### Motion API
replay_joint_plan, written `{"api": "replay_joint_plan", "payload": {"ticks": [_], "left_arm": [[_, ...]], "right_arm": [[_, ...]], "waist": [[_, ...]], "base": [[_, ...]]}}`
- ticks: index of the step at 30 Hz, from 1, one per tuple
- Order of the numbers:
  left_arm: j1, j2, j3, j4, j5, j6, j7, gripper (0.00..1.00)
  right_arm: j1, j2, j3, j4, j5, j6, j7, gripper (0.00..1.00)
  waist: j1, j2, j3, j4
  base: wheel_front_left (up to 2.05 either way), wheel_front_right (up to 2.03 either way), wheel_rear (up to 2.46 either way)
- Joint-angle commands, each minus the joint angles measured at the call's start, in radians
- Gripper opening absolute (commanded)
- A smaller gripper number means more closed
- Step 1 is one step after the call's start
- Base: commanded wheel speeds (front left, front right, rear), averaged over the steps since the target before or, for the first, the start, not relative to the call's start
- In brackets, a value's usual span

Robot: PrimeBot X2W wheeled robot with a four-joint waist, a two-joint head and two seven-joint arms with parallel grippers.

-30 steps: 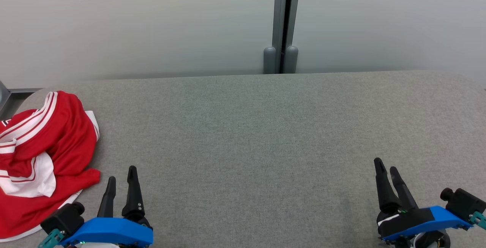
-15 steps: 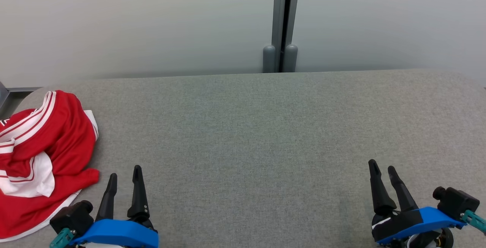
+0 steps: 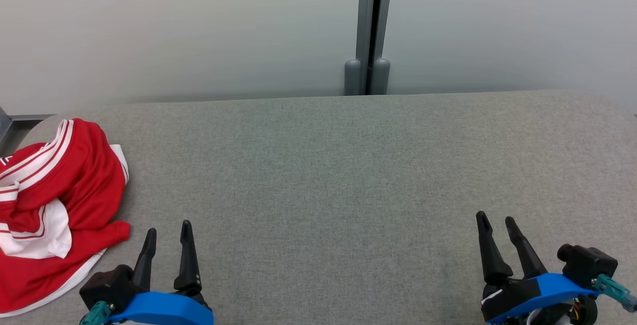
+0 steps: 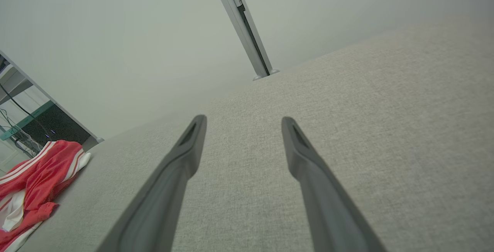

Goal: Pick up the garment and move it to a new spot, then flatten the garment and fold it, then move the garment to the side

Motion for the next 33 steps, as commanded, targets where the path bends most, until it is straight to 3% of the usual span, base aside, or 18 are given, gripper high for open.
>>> {"api": "replay_joint_plan", "payload": {"ticks": [1,33], "left_arm": [[0.005,0.005,-0.006,-0.002,0.023,0.005,-0.006,1.00],[0.032,0.024,-0.066,-0.020,0.203,0.054,-0.020,1.00]], "right_arm": [[-0.013,-0.008,-0.003,-0.002,-0.026,0.002,-0.008,1.00],[-0.006,-0.010,-0.020,0.022,-0.253,0.003,-0.039,1.00]], "waist": [[0.0000,0.0000,0.000,0.001],[0.0000,0.0000,-0.006,0.001]], "base": [[0.00,0.00,0.00],[0.00,0.00,0.00]]}}
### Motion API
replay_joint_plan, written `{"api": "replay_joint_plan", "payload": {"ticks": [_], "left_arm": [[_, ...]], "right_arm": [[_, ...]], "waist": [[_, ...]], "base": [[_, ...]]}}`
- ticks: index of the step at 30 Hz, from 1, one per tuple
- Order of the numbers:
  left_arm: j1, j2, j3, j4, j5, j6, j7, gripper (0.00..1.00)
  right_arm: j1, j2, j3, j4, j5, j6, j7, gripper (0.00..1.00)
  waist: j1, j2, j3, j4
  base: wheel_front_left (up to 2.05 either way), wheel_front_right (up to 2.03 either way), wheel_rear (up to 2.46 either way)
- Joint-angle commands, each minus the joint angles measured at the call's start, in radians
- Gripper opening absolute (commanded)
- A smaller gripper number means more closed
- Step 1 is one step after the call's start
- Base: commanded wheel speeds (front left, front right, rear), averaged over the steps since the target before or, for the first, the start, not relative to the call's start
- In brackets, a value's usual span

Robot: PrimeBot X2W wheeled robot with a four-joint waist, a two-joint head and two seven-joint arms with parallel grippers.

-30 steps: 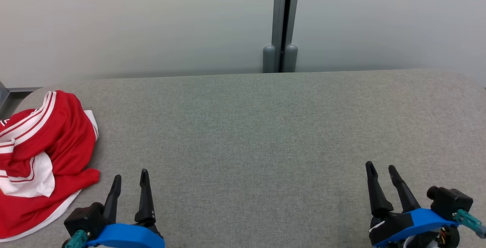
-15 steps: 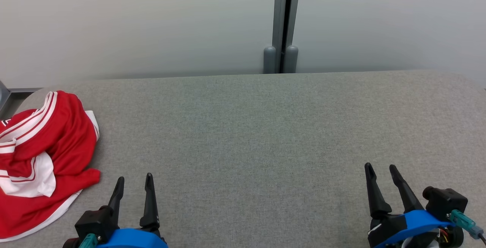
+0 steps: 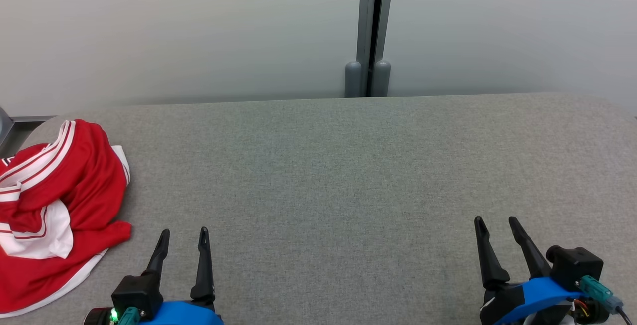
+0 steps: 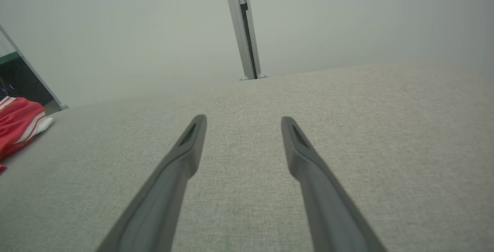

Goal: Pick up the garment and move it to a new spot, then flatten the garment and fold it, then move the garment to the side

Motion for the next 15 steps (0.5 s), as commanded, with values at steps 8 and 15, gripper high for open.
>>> {"api": "replay_joint_plan", "payload": {"ticks": [8,15], "left_arm": [[0.012,0.011,-0.008,-0.013,0.019,0.012,0.005,1.00],[0.020,0.012,-0.010,-0.015,0.011,0.021,0.012,1.00]], "right_arm": [[-0.009,-0.007,-0.006,0.011,-0.029,0.003,-0.010,1.00],[-0.003,-0.007,-0.003,0.017,-0.031,0.003,-0.005,1.00]], "waist": [[-0.0001,0.0000,0.003,-0.002],[-0.0001,0.0000,-0.005,-0.002]], "base": [[0.00,0.00,0.00],[0.00,0.00,0.00]]}}
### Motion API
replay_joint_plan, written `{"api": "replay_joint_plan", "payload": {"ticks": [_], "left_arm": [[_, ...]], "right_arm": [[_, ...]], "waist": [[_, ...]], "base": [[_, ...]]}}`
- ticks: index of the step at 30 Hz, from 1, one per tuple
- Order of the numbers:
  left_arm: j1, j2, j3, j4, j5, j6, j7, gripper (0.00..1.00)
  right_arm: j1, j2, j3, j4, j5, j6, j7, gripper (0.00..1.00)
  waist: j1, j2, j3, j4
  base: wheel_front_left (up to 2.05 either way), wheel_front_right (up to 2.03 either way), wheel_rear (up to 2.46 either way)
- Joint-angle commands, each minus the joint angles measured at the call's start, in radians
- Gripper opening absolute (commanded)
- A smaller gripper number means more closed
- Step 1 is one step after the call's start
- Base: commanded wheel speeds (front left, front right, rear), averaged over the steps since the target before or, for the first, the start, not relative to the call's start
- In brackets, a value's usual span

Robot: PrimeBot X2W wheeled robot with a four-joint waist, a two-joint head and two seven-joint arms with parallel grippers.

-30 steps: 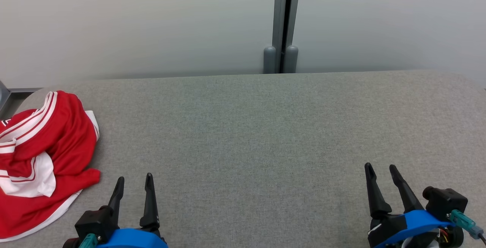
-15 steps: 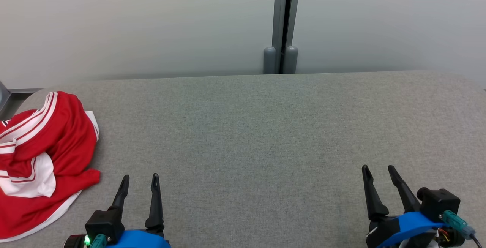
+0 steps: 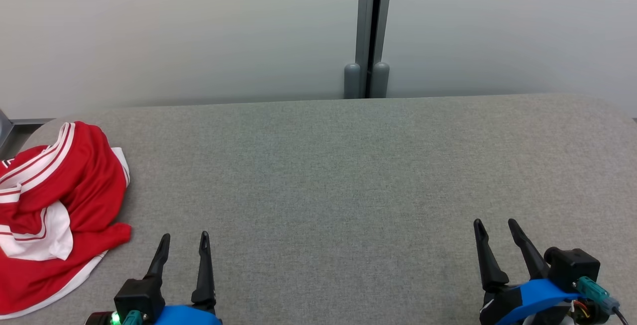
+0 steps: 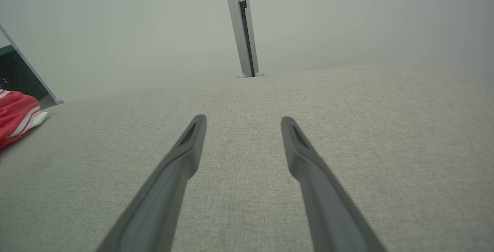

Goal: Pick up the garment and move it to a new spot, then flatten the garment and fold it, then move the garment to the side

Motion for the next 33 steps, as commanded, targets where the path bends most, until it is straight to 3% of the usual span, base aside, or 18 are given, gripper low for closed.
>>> {"api": "replay_joint_plan", "payload": {"ticks": [1,7,12,33], "left_arm": [[0.008,0.006,0.001,-0.004,0.000,0.004,0.004,1.00],[0.019,0.009,-0.002,-0.010,0.000,0.013,0.006,1.00],[0.027,0.016,0.002,-0.015,-0.006,0.020,0.009,1.00],[0.043,0.048,-0.009,-0.070,0.003,0.052,0.052,1.00]], "right_arm": [[-0.001,-0.007,-0.001,-0.001,-0.007,0.003,0.000,1.00],[0.012,-0.006,0.001,-0.014,-0.015,0.003,0.003,1.00],[0.024,-0.006,0.003,-0.029,-0.004,0.003,-0.001,1.00],[0.029,-0.006,0.031,-0.020,-0.008,0.002,0.004,1.00]], "waist": [[0.0000,0.0000,-0.001,0.000],[0.0000,0.0000,-0.009,0.016],[0.0000,0.0000,-0.014,0.068],[0.0000,0.0000,-0.027,0.431]], "base": [[0.00,0.00,0.00],[0.00,0.00,0.00],[0.00,0.00,0.00],[0.00,0.00,0.00]]}}
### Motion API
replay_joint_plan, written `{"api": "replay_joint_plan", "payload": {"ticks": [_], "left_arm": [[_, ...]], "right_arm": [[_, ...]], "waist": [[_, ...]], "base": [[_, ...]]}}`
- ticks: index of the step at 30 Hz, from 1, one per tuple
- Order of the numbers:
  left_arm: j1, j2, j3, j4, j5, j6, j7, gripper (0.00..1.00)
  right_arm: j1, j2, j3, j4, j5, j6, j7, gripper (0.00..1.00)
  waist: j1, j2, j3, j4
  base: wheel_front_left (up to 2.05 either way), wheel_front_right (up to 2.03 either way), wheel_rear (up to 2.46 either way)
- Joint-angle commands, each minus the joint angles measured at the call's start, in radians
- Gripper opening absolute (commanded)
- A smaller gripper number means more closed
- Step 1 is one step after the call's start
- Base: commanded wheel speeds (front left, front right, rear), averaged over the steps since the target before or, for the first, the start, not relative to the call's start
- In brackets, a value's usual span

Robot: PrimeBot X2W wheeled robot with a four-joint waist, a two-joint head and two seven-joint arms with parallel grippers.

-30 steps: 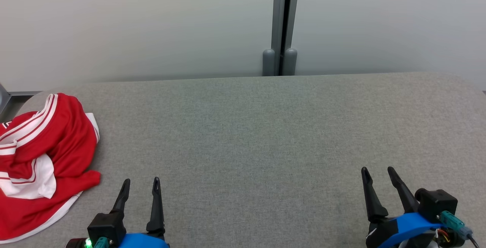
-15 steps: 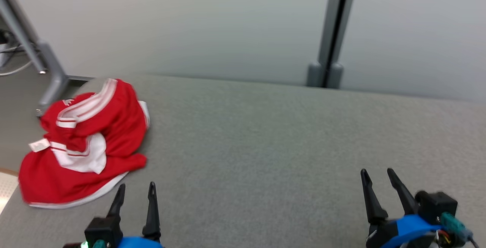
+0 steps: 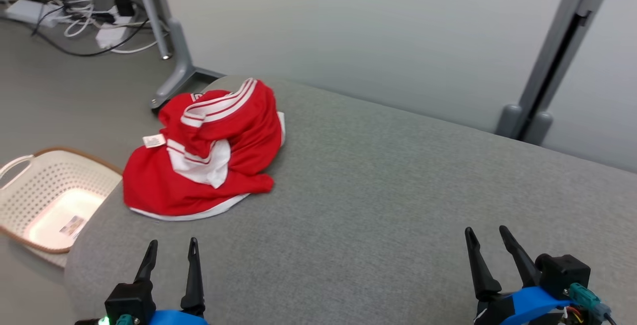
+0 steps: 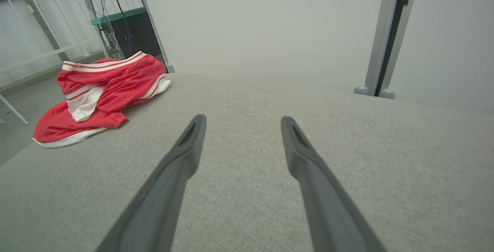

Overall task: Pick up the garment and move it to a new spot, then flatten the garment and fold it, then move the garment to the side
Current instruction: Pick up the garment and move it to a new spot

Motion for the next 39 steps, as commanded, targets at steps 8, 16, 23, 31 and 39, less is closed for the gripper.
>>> {"api": "replay_joint_plan", "payload": {"ticks": [8,16,23,31,39], "left_arm": [[0.024,0.017,0.005,-0.020,-0.008,0.007,0.012,1.00],[0.036,0.021,0.013,-0.042,-0.020,0.020,0.019,1.00],[-0.058,0.037,0.076,-0.158,-0.112,0.000,0.097,1.00],[-0.268,0.142,0.225,-0.227,-0.260,-0.011,0.288,1.00],[-0.454,0.324,0.333,-0.084,-0.348,-0.016,0.517,1.00]], "right_arm": [[-0.001,-0.006,0.010,0.022,0.010,0.002,-0.017,1.00],[-0.016,-0.006,0.023,0.028,0.011,0.002,-0.014,1.00],[-0.028,-0.005,0.012,0.009,0.012,0.002,-0.005,1.00],[-0.067,-0.006,0.028,-0.027,-0.009,0.002,0.002,1.00],[-0.138,-0.005,0.024,-0.102,-0.037,0.002,0.019,1.00]], "waist": [[0.0001,0.0000,0.012,0.063],[0.0001,0.0000,0.016,0.050],[0.0001,0.0000,0.058,0.016],[0.0001,0.0000,0.154,-0.075],[0.0001,0.0000,0.331,-0.208]], "base": [[0.00,0.00,0.00],[0.00,0.00,0.00],[0.00,0.00,0.00],[0.00,0.00,0.00],[0.00,0.00,0.00]]}}
